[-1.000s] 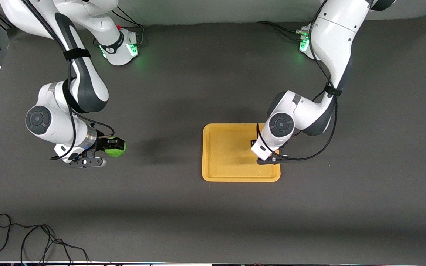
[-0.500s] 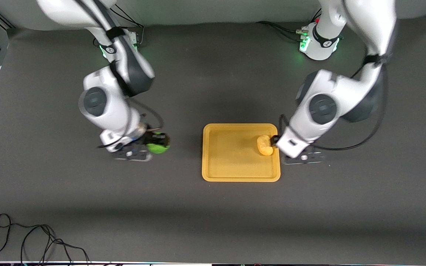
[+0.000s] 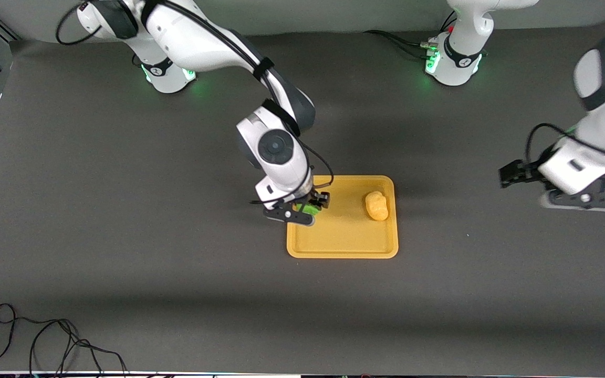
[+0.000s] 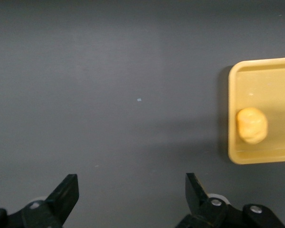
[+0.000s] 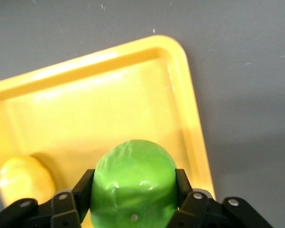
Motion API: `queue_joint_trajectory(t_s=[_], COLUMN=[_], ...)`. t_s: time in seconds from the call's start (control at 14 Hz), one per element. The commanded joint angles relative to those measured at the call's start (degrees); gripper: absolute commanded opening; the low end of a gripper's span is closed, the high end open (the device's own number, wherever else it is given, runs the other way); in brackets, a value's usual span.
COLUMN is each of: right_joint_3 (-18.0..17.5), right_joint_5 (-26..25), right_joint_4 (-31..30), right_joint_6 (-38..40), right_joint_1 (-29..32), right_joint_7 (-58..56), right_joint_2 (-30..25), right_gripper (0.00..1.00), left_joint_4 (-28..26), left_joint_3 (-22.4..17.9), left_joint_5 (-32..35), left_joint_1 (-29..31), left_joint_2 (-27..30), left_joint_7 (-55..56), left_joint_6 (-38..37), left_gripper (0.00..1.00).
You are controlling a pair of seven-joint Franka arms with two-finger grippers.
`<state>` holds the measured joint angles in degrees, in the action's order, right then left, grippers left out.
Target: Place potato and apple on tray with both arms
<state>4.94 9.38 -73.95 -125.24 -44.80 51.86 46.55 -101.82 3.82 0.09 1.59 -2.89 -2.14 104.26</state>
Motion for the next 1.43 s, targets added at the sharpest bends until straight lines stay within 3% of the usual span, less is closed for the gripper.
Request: queue_joint_trajectory(t_s=[0.0, 0.21, 0.36, 0.5, 0.64, 0.93, 1.07, 1.36], right_joint_3=[0.69, 0.69, 0.69, 0.69, 0.86, 1.21, 1.30, 1.30], right_joint_5=[-0.95, -1.03, -0.95, -1.03, -2.25, -4.55, -4.72, -4.46], right_joint_4=[4.69, 4.60, 4.95, 4.69, 4.43, 4.25, 1.73, -15.39], right_joint_6=[-2.80, -4.13, -4.66, -5.80, -5.80, -4.40, 1.28, 2.20], right_joint_1=[-1.86, -2.84, -2.93, -2.93, -2.93, -1.96, 0.22, 8.03], right_joint_7=[2.45, 3.51, 4.04, 5.09, 4.92, 4.39, 3.96, -14.21], right_joint_2=[5.56, 7.06, 7.67, 7.85, 7.94, 6.45, 0.51, -18.55], right_gripper=[0.42, 0.42, 0.48, 0.62, 0.97, 1.00, 1.00, 1.00], left_joint_4=[-5.05, -5.05, -4.97, -5.05, -5.14, -5.67, -6.02, -6.98], left_joint_3=[0.66, 0.58, 0.58, 0.66, 0.93, 1.10, 1.10, 1.10], left_joint_5=[-1.23, -1.23, -1.14, -1.14, -1.05, -0.96, -0.96, -0.96], left_joint_1=[2.54, 2.54, 2.45, 2.36, 1.84, 1.83, 1.75, 1.83], left_joint_2=[6.04, 9.56, 10.88, 11.85, 11.76, 11.85, 11.76, 11.67], left_joint_7=[-3.40, -3.23, -2.96, -2.79, -2.44, -2.35, -2.35, -2.43], left_joint_6=[1.12, -1.16, -2.48, -3.53, -3.54, -3.54, -3.19, -2.22], left_gripper=[1.00, 1.00, 1.00, 1.00, 1.00, 1.00, 1.00, 1.00])
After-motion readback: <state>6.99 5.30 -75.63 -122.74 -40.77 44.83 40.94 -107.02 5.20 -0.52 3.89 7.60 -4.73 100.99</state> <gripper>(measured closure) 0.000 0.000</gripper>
